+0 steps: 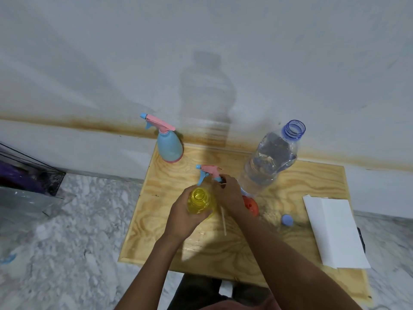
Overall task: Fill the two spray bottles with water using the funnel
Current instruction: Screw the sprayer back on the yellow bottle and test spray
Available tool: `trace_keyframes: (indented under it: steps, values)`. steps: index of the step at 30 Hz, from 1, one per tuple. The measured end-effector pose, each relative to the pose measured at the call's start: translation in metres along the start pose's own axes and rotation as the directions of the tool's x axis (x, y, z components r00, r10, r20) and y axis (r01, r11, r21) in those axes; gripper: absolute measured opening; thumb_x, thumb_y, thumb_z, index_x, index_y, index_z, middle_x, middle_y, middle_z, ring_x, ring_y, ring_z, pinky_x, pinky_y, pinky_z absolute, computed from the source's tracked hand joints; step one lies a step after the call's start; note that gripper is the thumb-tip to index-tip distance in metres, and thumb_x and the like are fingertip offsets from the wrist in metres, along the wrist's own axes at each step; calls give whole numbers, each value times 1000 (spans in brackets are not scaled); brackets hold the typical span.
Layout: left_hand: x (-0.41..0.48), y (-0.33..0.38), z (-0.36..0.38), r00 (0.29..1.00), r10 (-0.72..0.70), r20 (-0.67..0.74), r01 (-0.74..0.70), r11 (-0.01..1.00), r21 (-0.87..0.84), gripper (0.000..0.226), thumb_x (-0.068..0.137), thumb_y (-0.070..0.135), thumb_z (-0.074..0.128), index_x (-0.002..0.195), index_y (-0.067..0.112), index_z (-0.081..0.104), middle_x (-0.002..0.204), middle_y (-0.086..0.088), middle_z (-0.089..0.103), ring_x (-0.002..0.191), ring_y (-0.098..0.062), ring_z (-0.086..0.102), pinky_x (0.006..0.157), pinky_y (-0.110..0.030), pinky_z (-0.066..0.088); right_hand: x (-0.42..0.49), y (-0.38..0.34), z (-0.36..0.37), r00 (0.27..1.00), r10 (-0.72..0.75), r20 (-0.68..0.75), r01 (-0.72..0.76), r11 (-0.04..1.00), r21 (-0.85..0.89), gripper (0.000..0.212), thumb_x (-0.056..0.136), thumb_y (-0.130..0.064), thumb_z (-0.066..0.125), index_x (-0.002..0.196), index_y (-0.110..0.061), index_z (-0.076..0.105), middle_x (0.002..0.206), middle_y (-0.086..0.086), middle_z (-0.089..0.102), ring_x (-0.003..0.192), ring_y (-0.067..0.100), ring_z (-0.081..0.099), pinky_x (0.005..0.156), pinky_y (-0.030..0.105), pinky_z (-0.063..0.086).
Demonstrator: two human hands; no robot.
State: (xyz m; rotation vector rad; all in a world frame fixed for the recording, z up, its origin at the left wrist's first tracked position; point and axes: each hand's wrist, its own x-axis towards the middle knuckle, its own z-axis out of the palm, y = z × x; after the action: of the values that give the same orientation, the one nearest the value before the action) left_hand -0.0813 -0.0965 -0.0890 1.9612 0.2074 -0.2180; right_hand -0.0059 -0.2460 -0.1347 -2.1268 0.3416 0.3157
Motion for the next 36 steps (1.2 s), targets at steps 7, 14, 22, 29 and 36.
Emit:
trace_keyframes:
  steps: [7, 14, 22, 29, 36]
  values:
    - [-2, 5, -2, 994, -8, -106, 5, 1000, -26, 63, 62, 23, 93, 112, 30, 54, 102, 14, 67, 94, 2, 62, 76, -18, 52, -38, -47, -43, 979, -185, -86, 199, 959, 201, 33, 96, -28, 61, 126, -15, 60, 114, -3, 66, 97, 12, 64, 83, 23, 52]
    - [-2, 27, -2, 984, 33, -177, -40, 999, -34, 62, 59, 26, 94, 110, 32, 60, 104, 13, 66, 95, 3, 59, 78, -18, 49, -64, -105, -93, 931, -359, -67, 356, 851, 387, 41, 97, -19, 60, 137, -12, 53, 120, 5, 66, 103, 14, 67, 84, 17, 51]
    - [-10, 51, 8, 966, 96, -238, -92, 995, 27, 85, 49, 56, 80, 125, 24, 61, 117, 7, 62, 107, -14, 56, 95, -34, 48, -98, -146, -146, 820, -531, -213, 557, 655, 511, 32, 97, -17, 55, 130, -13, 53, 109, 2, 72, 100, 13, 70, 87, 23, 52]
    - [-30, 67, 13, 957, 130, -261, -115, 991, 73, 80, 53, 50, 83, 127, 28, 60, 110, 8, 60, 107, -17, 54, 94, -34, 47, -120, -159, -165, 771, -566, -292, 574, 419, 704, 28, 101, -4, 50, 124, -19, 53, 114, -19, 68, 114, 15, 66, 103, 34, 50]
    - [-45, 85, 14, 929, 207, -308, -191, 978, 81, 72, 59, 34, 92, 124, 29, 61, 105, 6, 59, 99, -3, 54, 85, -17, 42, -125, -141, -157, 806, -581, -116, 484, 533, 694, 27, 100, -10, 55, 122, -26, 53, 123, -6, 63, 110, 16, 68, 98, 31, 52]
